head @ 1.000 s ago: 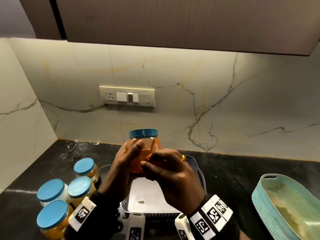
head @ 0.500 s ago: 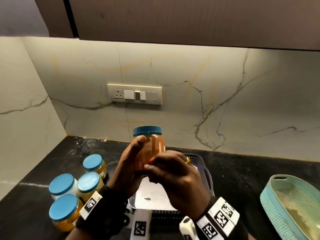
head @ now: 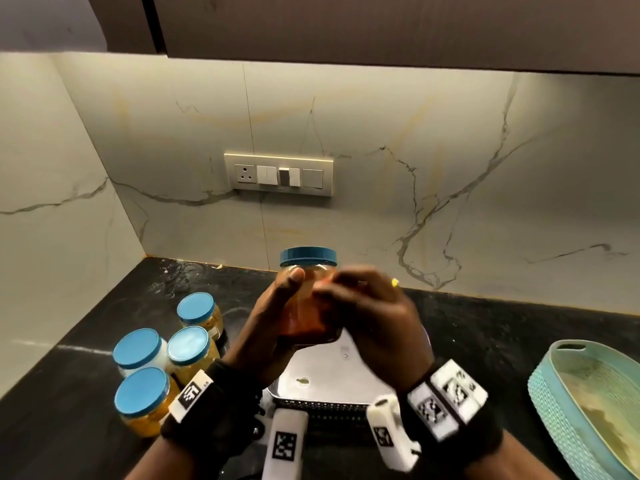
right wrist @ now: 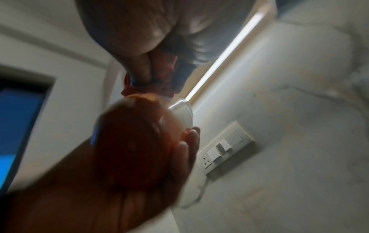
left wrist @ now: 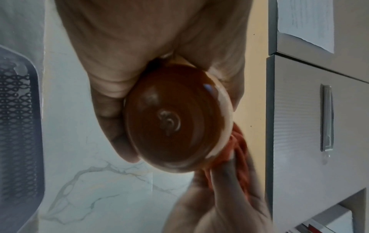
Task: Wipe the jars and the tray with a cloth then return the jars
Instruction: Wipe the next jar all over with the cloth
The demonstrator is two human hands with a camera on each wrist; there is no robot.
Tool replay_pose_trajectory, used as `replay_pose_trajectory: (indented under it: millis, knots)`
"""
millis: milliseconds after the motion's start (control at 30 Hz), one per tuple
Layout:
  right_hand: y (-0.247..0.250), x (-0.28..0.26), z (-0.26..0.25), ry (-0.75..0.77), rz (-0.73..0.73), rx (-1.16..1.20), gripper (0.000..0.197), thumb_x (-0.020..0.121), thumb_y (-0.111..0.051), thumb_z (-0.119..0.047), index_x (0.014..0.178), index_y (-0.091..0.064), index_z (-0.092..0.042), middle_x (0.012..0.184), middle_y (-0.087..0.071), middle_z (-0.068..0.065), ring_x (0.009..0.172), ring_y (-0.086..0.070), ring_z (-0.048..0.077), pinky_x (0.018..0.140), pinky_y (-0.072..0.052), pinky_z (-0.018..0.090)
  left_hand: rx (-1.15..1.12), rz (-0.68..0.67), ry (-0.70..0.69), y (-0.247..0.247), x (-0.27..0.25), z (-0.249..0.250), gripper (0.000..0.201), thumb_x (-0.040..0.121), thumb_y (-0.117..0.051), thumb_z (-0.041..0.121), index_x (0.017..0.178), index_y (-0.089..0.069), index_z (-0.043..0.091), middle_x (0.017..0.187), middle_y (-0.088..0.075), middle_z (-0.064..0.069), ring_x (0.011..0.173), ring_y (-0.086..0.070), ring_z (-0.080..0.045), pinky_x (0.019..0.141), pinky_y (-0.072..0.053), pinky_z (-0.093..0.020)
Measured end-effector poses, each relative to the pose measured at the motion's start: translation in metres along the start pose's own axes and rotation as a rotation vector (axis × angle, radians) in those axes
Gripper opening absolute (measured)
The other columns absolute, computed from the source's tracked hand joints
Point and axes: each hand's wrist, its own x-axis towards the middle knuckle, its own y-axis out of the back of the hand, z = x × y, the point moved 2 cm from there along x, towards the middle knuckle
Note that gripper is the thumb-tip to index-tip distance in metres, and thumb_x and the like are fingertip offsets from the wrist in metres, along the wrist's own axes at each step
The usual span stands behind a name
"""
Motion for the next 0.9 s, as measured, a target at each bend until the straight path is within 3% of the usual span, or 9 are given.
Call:
replay_pose_trajectory:
  millis: [67, 133, 267, 367, 533, 633, 700, 767, 900]
  knots:
    - [0.006, 0.015, 0.011, -0.213, 0.074, 0.127, 0.040, 0.084, -0.071, 0.001, 0.119, -0.071, -0.018, 0.116, -0.061, -0.001, 0.113, -0.055, 0.002, 0.095, -0.047, 0.016, -0.046, -0.024, 0.018, -0.005, 0.001, -0.004, 0.091, 0.063, -0.089, 0.058, 0.140, -0.058, 0.022, 0.133, -0.064, -0.019, 0.115, -0.067, -0.034, 0.083, -0.058, -0.048]
    - [0.005, 0.022, 0.011, -0.273, 0.065, 0.175, 0.042, 0.083, -0.072, 0.001, 0.120, -0.070, -0.020, 0.117, -0.060, -0.003, 0.113, -0.055, 0.002, 0.095, -0.047, 0.016, -0.115, -0.011, 0.027, -0.004, 0.005, -0.005, 0.091, 0.057, -0.092, 0.057, 0.135, -0.063, 0.023, 0.131, -0.066, -0.019, 0.112, -0.067, -0.034, 0.084, -0.059, -0.050]
    - [-0.006, 0.002, -0.009, -0.047, -0.020, 0.039, 0.040, 0.085, -0.071, 0.001, 0.120, -0.072, -0.016, 0.122, -0.060, 0.003, 0.117, -0.055, 0.013, 0.097, -0.049, 0.026, -0.151, 0.065, -0.005, 0.007, 0.011, 0.002, 0.087, 0.068, -0.080, 0.063, 0.139, -0.060, 0.017, 0.134, -0.063, -0.023, 0.113, -0.065, -0.035, 0.094, -0.052, -0.051]
    - [-0.014, -0.006, -0.010, 0.105, -0.103, -0.118, 0.035, 0.086, -0.073, -0.002, 0.119, -0.073, -0.016, 0.122, -0.063, 0.007, 0.112, -0.058, 0.024, 0.087, -0.055, 0.037, 0.015, 0.102, -0.009, 0.011, 0.009, 0.005, 0.070, 0.081, -0.059, 0.061, 0.138, -0.056, 0.021, 0.130, -0.067, -0.019, 0.114, -0.068, -0.036, 0.083, -0.060, -0.049]
    - [-0.009, 0.004, 0.001, 0.067, -0.118, -0.059, 0.033, 0.086, -0.072, 0.000, 0.117, -0.073, -0.014, 0.121, -0.064, 0.007, 0.114, -0.058, 0.024, 0.095, -0.051, 0.035, 0.148, 0.072, -0.017, 0.014, 0.006, -0.005, 0.088, 0.071, -0.080, 0.066, 0.142, -0.054, 0.021, 0.137, -0.063, -0.017, 0.124, -0.063, -0.039, 0.098, -0.053, -0.061]
    - [-0.004, 0.016, 0.019, -0.162, -0.013, -0.018, 0.040, 0.083, -0.073, 0.000, 0.119, -0.071, -0.015, 0.120, -0.061, 0.004, 0.114, -0.055, 0.016, 0.095, -0.052, 0.033, 0.091, 0.087, -0.015, 0.008, 0.008, -0.010, 0.074, 0.076, -0.078, 0.057, 0.138, -0.057, 0.023, 0.135, -0.064, -0.017, 0.121, -0.064, -0.040, 0.088, -0.059, -0.052]
    - [-0.005, 0.016, 0.018, -0.215, 0.012, -0.008, 0.043, 0.082, -0.073, 0.000, 0.122, -0.068, -0.016, 0.121, -0.060, 0.003, 0.115, -0.053, 0.010, 0.098, -0.051, 0.026, 0.060, 0.111, -0.022, 0.004, 0.010, -0.009, 0.070, 0.076, -0.078, 0.055, 0.135, -0.060, 0.023, 0.133, -0.065, -0.017, 0.116, -0.067, -0.037, 0.083, -0.060, -0.048]
    - [-0.011, 0.005, 0.004, -0.111, -0.023, -0.050, 0.044, 0.082, -0.073, 0.002, 0.123, -0.069, -0.014, 0.122, -0.059, 0.005, 0.116, -0.053, 0.012, 0.101, -0.046, 0.020, 0.018, 0.127, -0.016, 0.008, 0.013, -0.008, 0.090, 0.064, -0.086, 0.061, 0.138, -0.059, 0.017, 0.132, -0.065, -0.021, 0.110, -0.069, -0.034, 0.081, -0.060, -0.045]
    - [-0.015, -0.014, -0.009, 0.090, -0.097, -0.086, 0.035, 0.086, -0.074, -0.003, 0.118, -0.073, -0.016, 0.121, -0.061, 0.005, 0.113, -0.059, 0.023, 0.096, -0.051, 0.028, -0.043, 0.111, 0.015, 0.015, 0.011, -0.009, 0.109, 0.055, -0.089, 0.065, 0.145, -0.053, 0.016, 0.135, -0.063, -0.023, 0.115, -0.067, -0.036, 0.084, -0.059, -0.047]
